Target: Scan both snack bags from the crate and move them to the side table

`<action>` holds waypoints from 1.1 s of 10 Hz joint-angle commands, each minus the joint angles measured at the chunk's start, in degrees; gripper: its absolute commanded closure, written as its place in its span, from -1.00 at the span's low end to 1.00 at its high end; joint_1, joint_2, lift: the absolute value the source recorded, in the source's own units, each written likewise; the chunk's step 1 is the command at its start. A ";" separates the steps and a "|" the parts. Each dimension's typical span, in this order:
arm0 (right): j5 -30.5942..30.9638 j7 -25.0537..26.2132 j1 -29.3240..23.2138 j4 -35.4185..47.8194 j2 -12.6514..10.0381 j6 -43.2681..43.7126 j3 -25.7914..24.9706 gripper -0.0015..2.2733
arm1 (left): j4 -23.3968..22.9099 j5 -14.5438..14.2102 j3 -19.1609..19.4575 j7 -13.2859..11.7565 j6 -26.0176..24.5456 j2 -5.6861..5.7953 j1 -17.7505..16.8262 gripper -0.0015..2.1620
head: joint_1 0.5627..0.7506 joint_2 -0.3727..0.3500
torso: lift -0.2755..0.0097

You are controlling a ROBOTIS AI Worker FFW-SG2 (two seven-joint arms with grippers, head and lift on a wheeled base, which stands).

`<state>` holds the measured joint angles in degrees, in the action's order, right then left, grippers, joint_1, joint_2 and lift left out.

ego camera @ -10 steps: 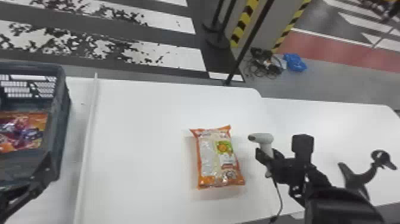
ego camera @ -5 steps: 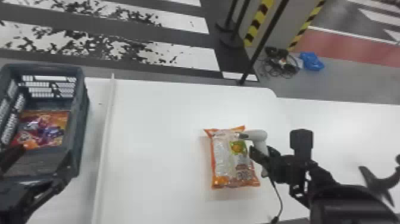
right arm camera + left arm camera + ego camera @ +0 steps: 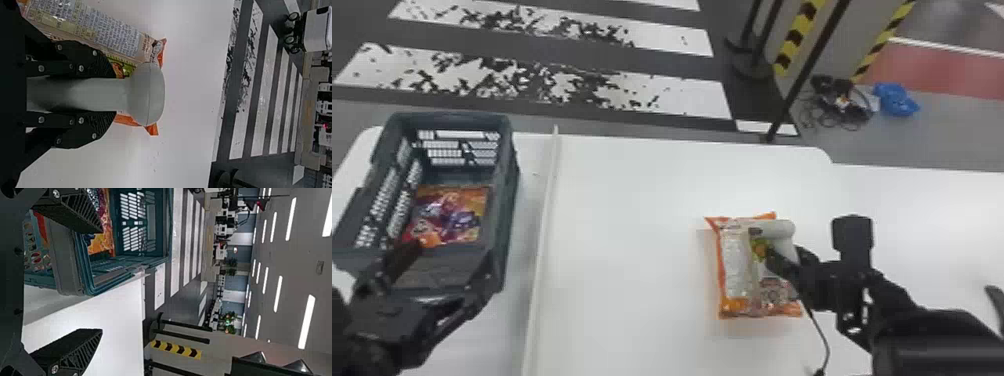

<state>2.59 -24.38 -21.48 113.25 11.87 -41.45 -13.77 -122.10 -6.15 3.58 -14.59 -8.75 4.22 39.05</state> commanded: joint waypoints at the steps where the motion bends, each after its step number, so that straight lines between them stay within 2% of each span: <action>1: 0.31 0.03 0.47 -0.93 0.00 -0.17 0.06 0.97 | 0.11 0.00 -0.06 0.00 0.17 0.00 -0.02 -0.91 | 0.41 -0.53 | 0.41; 6: -0.21 0.39 -0.06 0.30 -0.53 0.18 -1.09 0.97 | 0.11 0.00 0.02 0.00 0.17 0.00 0.15 -0.91 | 0.41 -0.54 | 0.41; 9: -1.44 0.74 -0.14 0.39 -0.79 1.23 -5.92 0.97 | 0.02 0.00 0.02 0.00 0.17 0.00 0.24 -0.91 | 0.41 -0.61 | 0.41; 11: -2.15 1.00 0.65 -3.74 -0.70 3.87 -9.88 0.98 | 0.11 0.00 0.02 0.00 0.35 0.00 0.15 -0.91 | 0.41 -0.74 | 0.41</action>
<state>0.63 -23.42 -21.06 110.77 11.10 -38.39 -22.61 -122.01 -6.15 3.60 -14.59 -8.41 4.22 39.23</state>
